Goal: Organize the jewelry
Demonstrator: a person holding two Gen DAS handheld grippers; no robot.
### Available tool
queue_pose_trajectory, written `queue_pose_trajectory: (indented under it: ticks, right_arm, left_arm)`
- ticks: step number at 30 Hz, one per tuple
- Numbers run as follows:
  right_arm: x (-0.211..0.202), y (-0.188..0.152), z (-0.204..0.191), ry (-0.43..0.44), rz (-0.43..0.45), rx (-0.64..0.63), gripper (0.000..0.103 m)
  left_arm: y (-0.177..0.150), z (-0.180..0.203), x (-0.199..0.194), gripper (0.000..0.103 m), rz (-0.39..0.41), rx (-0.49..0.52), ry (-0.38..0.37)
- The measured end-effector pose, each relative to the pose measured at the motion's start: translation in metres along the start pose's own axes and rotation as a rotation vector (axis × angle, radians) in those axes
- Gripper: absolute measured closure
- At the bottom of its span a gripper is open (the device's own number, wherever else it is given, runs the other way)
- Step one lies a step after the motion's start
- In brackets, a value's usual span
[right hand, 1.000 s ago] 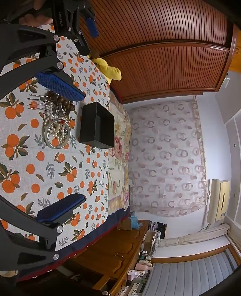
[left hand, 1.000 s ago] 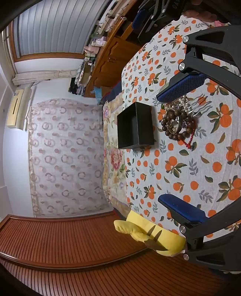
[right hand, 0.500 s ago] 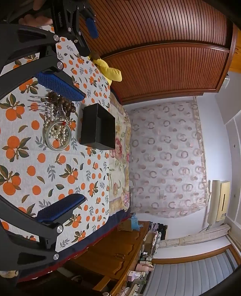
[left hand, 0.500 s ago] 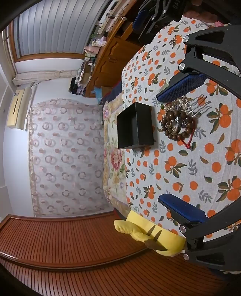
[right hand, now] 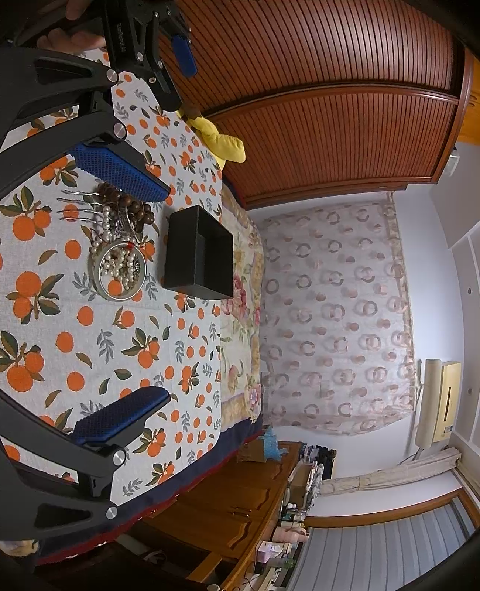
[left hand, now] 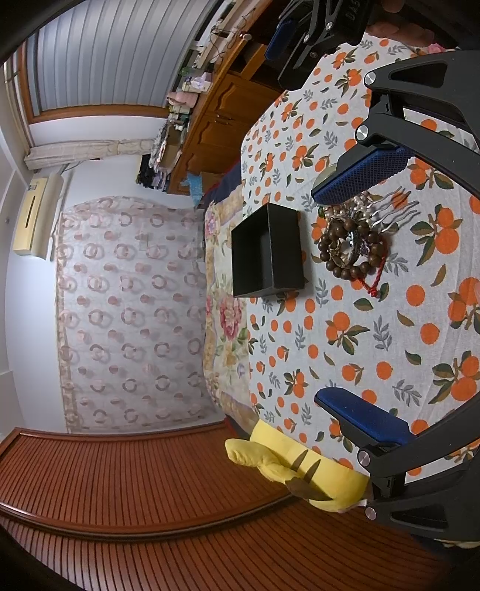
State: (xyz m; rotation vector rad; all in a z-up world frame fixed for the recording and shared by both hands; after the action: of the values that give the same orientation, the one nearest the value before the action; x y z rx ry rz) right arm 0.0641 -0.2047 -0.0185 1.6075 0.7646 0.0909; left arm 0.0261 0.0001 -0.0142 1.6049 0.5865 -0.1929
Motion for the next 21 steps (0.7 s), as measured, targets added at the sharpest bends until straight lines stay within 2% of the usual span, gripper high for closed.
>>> queue_pose_trajectory:
  ticks: [21]
  right_arm:
    - [0.0009,-0.0003,-0.0009,-0.001,-0.002,0.0,0.002]
  left_arm:
    - [-0.0001,0.0001,0.0,0.007,0.0,-0.001,-0.001]
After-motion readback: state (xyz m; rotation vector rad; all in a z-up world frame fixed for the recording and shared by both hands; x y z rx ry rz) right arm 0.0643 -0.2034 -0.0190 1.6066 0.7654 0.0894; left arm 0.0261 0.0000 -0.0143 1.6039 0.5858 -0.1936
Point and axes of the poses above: each gripper's, at about its wrist camera, not at the fingertips, and x roughly the way its jaws point, z to its right, y to its top, the point moved 3 cm from there along x, roughly the way its jaws point, and after that the axes turned 15 degrees about y, right-handed, at the moved point
